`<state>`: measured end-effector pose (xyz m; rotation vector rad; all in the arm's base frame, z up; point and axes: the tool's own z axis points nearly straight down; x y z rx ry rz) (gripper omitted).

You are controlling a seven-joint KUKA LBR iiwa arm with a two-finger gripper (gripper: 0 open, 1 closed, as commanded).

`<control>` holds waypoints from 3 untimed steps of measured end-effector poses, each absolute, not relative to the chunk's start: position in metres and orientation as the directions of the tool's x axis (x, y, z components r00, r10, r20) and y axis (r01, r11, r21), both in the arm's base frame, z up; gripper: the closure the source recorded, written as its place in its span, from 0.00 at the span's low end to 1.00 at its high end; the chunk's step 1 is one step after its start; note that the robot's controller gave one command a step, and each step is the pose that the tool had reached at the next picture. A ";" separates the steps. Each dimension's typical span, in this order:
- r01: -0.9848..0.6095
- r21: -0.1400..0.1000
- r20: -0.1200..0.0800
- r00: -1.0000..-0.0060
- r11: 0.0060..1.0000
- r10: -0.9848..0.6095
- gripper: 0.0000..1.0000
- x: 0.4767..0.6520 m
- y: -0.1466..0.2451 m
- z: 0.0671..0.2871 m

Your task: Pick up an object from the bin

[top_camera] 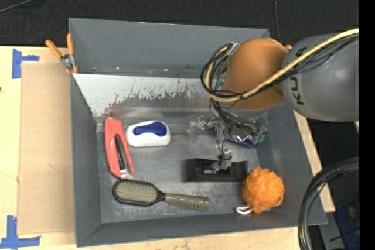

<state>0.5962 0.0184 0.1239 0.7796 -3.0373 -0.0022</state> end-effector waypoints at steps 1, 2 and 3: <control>-0.602 0.006 0.009 -0.798 0.798 -0.602 0.00 0.597 0.017 0.126; -0.473 0.006 0.010 -0.881 0.881 -0.473 0.00 0.602 -0.001 0.176; -0.368 0.006 0.010 -0.930 0.930 -0.368 0.00 0.577 0.003 0.216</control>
Offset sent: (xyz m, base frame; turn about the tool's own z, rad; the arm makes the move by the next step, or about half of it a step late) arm 0.0065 -0.0244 0.0592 0.0145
